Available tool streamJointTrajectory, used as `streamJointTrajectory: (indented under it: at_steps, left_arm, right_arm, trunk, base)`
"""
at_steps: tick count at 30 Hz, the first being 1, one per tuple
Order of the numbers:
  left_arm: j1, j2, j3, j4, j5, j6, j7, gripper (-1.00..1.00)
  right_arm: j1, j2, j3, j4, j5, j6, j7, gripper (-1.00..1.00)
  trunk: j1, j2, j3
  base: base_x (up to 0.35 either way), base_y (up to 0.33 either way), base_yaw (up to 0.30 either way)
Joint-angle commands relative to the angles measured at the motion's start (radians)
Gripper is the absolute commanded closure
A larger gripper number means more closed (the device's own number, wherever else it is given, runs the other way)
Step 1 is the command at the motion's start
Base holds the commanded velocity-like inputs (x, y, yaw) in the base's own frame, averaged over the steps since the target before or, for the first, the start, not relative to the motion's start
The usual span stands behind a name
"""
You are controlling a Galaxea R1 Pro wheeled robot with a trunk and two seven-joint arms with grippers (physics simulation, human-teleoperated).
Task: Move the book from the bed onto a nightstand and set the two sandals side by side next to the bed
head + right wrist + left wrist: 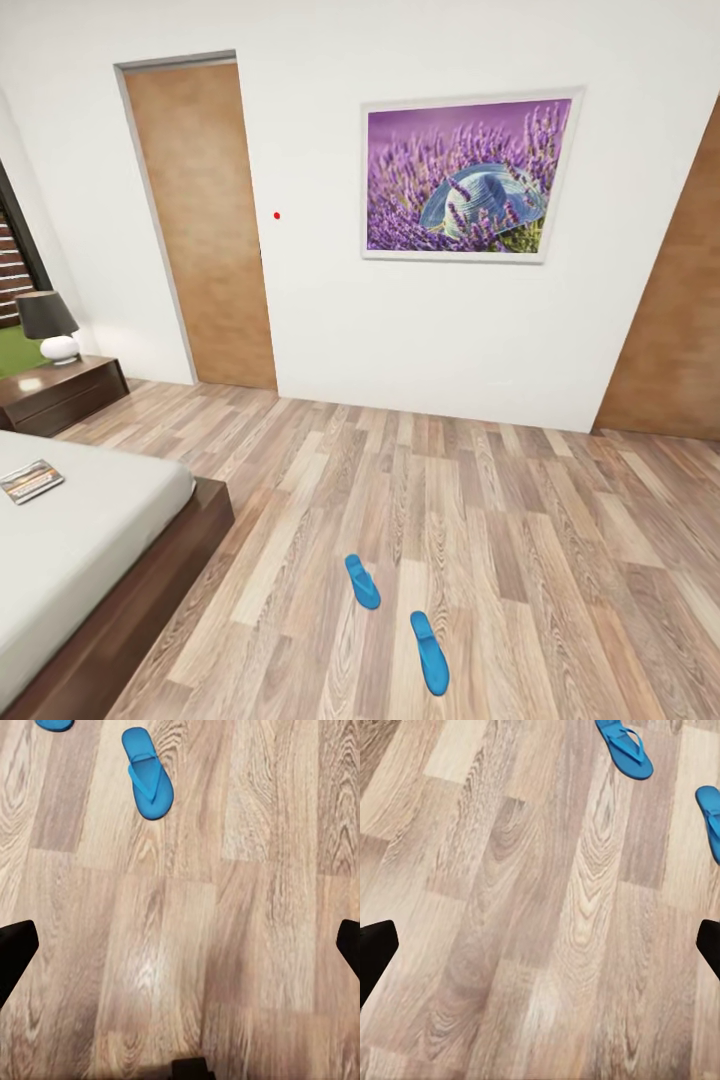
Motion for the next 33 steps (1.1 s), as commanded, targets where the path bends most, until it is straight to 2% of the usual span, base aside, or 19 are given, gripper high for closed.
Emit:
streamJointTrajectory:
  at_steps: [1,21,33]
  left_arm:
    - [0.000,0.000,0.001,0.001,0.004,-0.003,-0.001,-1.00]
    - [-0.001,0.000,0.001,0.001,0.004,-0.002,-0.001,-1.00]
    - [0.000,0.000,0.000,0.001,0.004,-0.002,-0.001,-1.00]
  right_arm:
    - [0.000,0.000,0.001,0.000,-0.005,-0.002,-0.002,-1.00]
    - [0.000,0.000,0.001,0.000,-0.008,-0.002,-0.003,-1.00]
    - [0.000,0.000,0.000,0.000,-0.012,-0.002,-0.003,-1.00]
  trunk:
    - [0.000,0.000,-0.001]
    - [0.000,0.000,-0.001]
    - [0.000,0.000,-0.001]
  base:
    - [0.138,0.040,0.000]
    - [0.271,0.098,0.000]
    - [0.112,0.006,0.000]
